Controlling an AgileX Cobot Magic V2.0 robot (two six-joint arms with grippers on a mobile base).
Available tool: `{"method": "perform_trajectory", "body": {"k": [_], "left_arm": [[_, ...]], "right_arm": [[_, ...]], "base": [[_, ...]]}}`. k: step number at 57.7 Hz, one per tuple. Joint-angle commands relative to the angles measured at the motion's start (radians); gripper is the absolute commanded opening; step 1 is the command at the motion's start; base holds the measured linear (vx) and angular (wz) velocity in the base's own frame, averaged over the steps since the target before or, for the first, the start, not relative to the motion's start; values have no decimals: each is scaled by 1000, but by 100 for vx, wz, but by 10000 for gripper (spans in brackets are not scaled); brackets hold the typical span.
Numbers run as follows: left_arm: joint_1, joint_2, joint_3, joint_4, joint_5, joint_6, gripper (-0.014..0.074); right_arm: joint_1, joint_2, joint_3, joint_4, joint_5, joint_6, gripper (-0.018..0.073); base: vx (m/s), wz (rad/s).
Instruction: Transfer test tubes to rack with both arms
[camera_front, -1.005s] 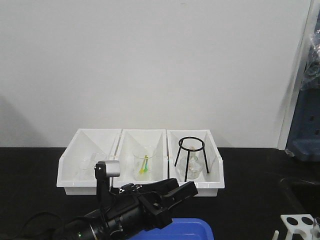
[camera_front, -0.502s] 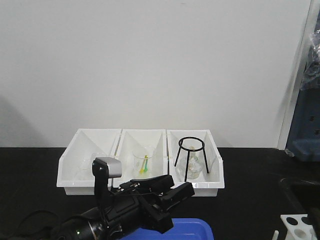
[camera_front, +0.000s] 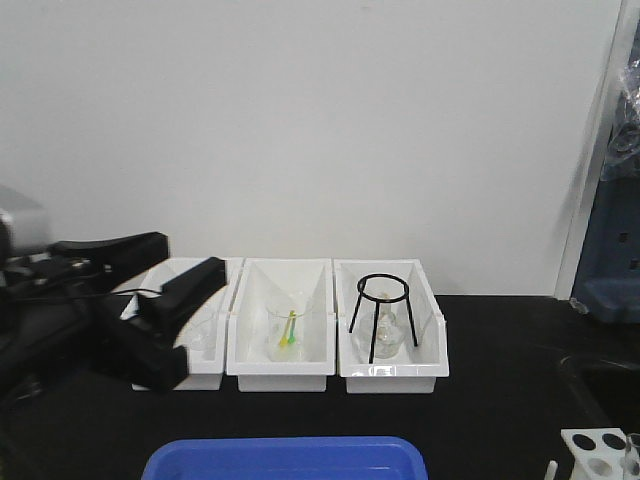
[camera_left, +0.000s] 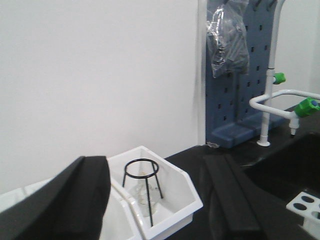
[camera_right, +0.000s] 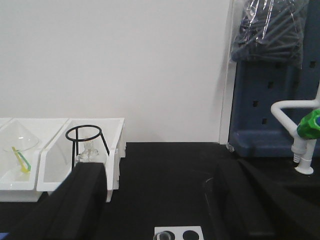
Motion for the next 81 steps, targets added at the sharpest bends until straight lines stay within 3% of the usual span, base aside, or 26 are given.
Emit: {"method": "perform_trajectory", "body": {"k": [1, 8, 18, 49, 54, 63, 73, 81], "left_arm": [[1, -132, 30, -20, 10, 13, 516], [1, -257, 107, -20, 87, 12, 516], [1, -355, 172, -20, 97, 12, 516], [1, -369, 181, -22, 125, 29, 503], [1, -379, 181, -58, 153, 117, 447], [35, -413, 184, -197, 275, 257, 240], [140, -523, 302, -258, 247, 277, 2], [255, -665, 465, -260, 168, 276, -6]], "right_arm": [[-6, 1, -36, -10, -56, -4, 519], [-6, 1, -36, -9, -55, -4, 519], [-6, 1, -36, -8, -57, -4, 519], [-6, 1, -36, -8, -57, -4, 514], [-6, 1, -36, -8, -57, -4, 511], [-6, 1, -36, -8, -55, -4, 511], [-6, 1, -36, -8, -55, -4, 511], [-6, 1, -36, -7, -56, -4, 511]], "base": [[0, 0], [0, 0], [0, 0], [0, 0], [0, 0], [0, 0], [0, 0], [0, 0]]}}
